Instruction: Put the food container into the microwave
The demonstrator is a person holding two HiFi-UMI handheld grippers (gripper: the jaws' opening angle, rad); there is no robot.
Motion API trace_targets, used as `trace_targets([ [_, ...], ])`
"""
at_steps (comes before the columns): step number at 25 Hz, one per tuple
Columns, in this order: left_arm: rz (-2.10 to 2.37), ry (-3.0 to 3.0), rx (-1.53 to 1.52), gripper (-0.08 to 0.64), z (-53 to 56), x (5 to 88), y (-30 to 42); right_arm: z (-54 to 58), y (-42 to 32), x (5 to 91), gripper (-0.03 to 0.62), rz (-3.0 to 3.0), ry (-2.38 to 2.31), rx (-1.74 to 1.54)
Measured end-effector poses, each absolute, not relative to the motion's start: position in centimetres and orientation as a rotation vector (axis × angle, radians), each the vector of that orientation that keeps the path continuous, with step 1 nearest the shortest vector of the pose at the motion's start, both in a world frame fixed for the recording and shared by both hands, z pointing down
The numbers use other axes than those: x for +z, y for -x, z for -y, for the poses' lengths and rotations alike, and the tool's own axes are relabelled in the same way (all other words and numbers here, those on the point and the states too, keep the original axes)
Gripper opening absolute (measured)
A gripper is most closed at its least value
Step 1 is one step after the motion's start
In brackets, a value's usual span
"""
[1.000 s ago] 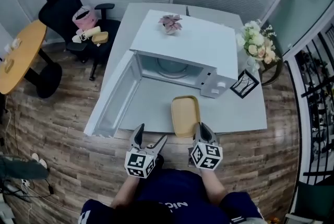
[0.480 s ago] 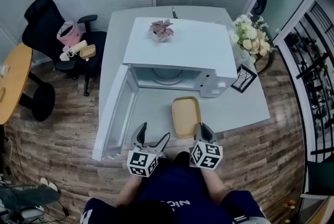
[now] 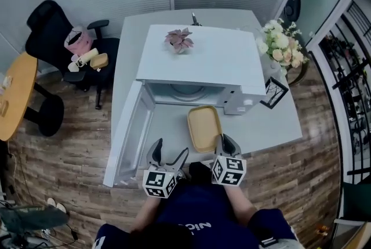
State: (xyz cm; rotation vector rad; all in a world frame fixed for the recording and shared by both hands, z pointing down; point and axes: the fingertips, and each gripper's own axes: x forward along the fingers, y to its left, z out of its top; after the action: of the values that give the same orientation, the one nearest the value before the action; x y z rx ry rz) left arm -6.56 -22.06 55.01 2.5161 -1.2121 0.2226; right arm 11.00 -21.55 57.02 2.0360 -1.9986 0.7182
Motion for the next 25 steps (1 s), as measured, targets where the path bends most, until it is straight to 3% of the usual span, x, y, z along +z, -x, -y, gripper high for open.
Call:
trace_targets([
  [25, 1.442, -2.438, 0.227, 0.407, 27.1, 53.5, 7.8, 37.7, -7.1, 55.7, 0.032, 2.137, -1.862, 0.588],
])
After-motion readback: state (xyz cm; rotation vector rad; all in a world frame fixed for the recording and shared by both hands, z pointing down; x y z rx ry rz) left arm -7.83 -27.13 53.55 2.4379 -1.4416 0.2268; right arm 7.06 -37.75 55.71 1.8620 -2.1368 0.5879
